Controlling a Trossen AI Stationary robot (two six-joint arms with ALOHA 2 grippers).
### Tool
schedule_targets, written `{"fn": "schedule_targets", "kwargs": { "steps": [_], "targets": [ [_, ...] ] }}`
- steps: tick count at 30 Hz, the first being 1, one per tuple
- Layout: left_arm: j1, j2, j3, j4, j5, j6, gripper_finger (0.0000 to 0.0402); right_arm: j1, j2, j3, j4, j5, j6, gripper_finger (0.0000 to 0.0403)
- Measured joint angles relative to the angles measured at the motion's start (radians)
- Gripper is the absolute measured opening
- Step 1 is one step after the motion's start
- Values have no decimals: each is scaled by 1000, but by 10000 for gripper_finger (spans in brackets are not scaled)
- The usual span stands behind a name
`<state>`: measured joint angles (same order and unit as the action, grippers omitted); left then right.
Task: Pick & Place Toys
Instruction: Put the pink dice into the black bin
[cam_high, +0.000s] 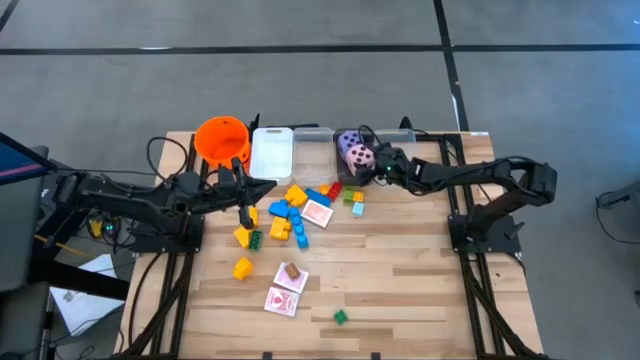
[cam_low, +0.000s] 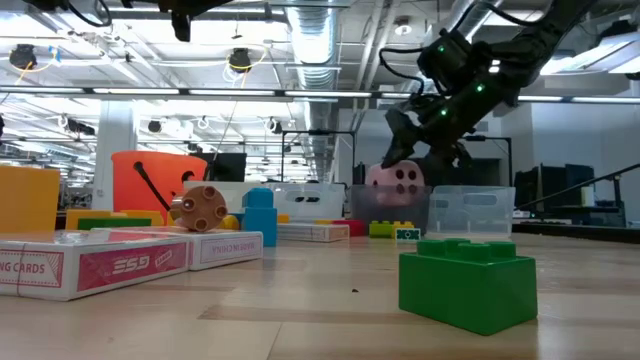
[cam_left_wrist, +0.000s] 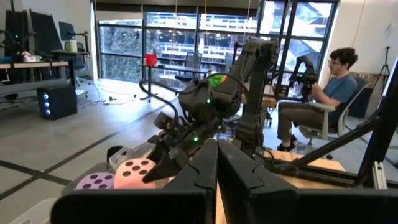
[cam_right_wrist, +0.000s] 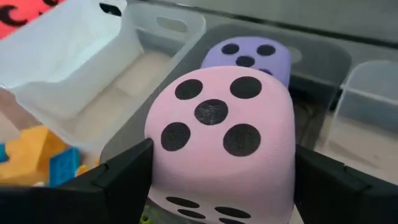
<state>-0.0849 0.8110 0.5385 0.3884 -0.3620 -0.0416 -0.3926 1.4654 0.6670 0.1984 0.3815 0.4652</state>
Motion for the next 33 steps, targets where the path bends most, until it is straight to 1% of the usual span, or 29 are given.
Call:
{"fn": "schedule_targets", "kwargs": {
  "steps": [6,10,14,25,30,33],
  "targets": [
    [0,1,0,10,0,0,0,6,31,0,78,8,4,354],
    [0,2,0,10,0,0,0,12,25,1,72,5,-11,369],
    [0,2,0,10,0,3,0,19,22,1,80,3,-71,373],
    [0,1,0,12,-1,7,0,20,22,1,80,1,-73,375],
    [0,2,0,13,-1,7,0,20,21,1,80,1,-96,395],
    [0,2,0,13,-1,7,0,26,21,1,79,1,-133,396]
  ]
}}
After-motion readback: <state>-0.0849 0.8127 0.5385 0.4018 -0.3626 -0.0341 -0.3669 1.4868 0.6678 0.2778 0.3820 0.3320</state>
